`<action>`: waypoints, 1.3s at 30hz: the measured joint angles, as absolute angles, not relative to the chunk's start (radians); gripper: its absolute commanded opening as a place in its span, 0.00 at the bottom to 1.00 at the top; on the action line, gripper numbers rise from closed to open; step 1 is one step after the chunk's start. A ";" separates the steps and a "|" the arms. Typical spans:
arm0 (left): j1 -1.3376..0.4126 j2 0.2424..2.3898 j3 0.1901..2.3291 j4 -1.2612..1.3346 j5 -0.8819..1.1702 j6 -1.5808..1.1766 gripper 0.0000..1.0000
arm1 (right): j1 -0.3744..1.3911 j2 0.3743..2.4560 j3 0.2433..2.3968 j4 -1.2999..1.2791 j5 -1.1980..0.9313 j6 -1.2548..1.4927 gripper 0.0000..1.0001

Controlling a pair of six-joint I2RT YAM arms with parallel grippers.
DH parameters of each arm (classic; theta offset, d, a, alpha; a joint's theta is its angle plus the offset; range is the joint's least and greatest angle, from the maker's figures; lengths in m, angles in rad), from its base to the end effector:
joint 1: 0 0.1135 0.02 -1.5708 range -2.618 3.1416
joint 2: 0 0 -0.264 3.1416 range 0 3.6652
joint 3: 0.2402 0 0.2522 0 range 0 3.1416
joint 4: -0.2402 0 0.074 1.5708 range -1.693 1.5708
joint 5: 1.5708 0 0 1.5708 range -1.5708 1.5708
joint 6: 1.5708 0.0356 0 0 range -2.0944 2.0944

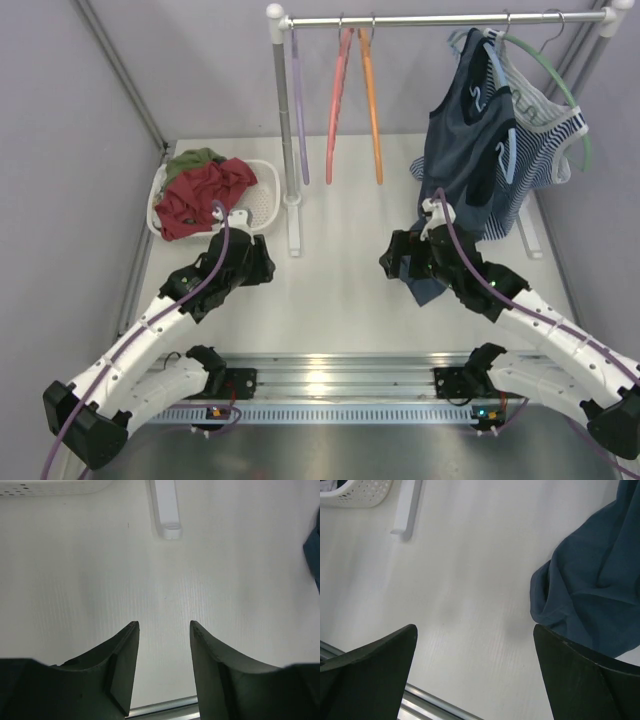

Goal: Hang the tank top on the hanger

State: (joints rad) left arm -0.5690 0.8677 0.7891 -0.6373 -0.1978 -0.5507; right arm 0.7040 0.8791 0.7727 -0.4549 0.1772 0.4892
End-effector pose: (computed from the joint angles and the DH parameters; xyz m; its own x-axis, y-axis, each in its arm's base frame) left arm 0.1557 -0.0913 0.2840 -0.6822 -0.1727 -0.7104 0.0544 0.9570 -0.2849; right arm 0.1518 0.1207 0.2924 -0.6041 0.0939 -0.7914 -0.2713 0.9095 0.3150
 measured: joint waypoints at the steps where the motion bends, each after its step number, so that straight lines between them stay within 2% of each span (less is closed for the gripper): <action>1: -0.569 0.868 0.789 -0.638 -0.199 -0.551 0.50 | 0.704 0.879 0.771 -0.457 0.176 0.490 1.00; 9: -0.569 0.867 0.813 -0.659 -0.223 -0.551 0.52 | 0.704 0.880 0.759 -0.457 0.173 0.489 1.00; 16: -0.560 0.936 0.927 -0.683 -0.340 -0.549 0.58 | 0.704 0.884 0.759 -0.458 0.165 0.474 1.00; 22: -0.345 1.163 1.102 -0.634 -0.355 -0.520 0.59 | 0.704 0.899 0.759 -0.461 0.136 0.472 1.00; 30: -0.067 1.457 1.185 -0.527 -0.355 -0.480 0.58 | 0.704 0.897 0.759 -0.460 0.099 0.472 1.00; 39: 0.078 1.662 1.309 -0.438 -0.337 -0.448 0.55 | 0.704 0.897 0.759 -0.454 0.065 0.472 1.00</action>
State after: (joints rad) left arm 0.0780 1.6623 1.3090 -0.4377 -0.3374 -0.4484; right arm 0.7040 0.8970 0.7589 -0.4541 0.0650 0.4721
